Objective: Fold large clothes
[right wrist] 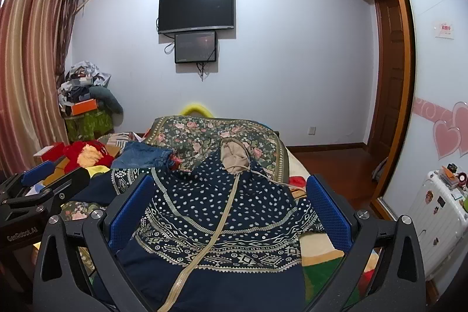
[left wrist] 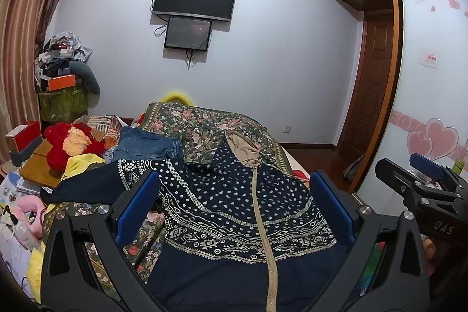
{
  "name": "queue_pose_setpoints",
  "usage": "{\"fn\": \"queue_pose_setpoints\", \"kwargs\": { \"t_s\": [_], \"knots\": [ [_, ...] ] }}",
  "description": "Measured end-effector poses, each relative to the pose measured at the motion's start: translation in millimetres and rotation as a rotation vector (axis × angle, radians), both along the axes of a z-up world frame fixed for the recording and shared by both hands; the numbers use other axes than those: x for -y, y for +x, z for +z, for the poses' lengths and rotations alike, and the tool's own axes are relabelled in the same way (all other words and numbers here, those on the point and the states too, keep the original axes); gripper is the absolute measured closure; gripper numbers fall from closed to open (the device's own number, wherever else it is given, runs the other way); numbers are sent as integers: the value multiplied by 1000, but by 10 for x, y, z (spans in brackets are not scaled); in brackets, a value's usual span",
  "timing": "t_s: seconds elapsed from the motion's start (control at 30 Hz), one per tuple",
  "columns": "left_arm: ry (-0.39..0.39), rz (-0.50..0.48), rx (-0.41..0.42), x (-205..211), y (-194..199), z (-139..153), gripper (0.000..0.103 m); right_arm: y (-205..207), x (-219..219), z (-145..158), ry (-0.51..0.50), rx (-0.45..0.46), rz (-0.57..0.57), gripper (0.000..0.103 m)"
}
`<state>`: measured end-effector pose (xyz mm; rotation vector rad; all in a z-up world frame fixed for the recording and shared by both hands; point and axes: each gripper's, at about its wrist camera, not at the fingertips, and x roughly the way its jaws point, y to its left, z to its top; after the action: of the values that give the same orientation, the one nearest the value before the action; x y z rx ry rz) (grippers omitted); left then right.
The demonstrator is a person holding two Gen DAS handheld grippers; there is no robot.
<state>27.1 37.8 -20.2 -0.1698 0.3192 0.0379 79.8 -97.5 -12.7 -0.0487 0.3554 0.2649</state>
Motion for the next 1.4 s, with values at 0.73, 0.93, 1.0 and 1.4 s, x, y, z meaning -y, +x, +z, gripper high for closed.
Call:
{"fn": "queue_pose_setpoints", "kwargs": {
  "t_s": [0.73,0.93,1.0,1.4],
  "knots": [
    [7,263,-135,-1283,1109,-478,0,1206,-574,-374,-82,-126,64,0],
    [-71,367,-253,-2040,1368,-898,0,1647,-777,-696,-139,-230,93,0],
    [-106,408,-302,-2317,1442,-1099,0,1775,-840,-825,-132,-288,112,0],
    [-516,500,-521,-3636,1355,-2213,0,2328,-1282,-1650,-223,-584,202,0]
  ]
}}
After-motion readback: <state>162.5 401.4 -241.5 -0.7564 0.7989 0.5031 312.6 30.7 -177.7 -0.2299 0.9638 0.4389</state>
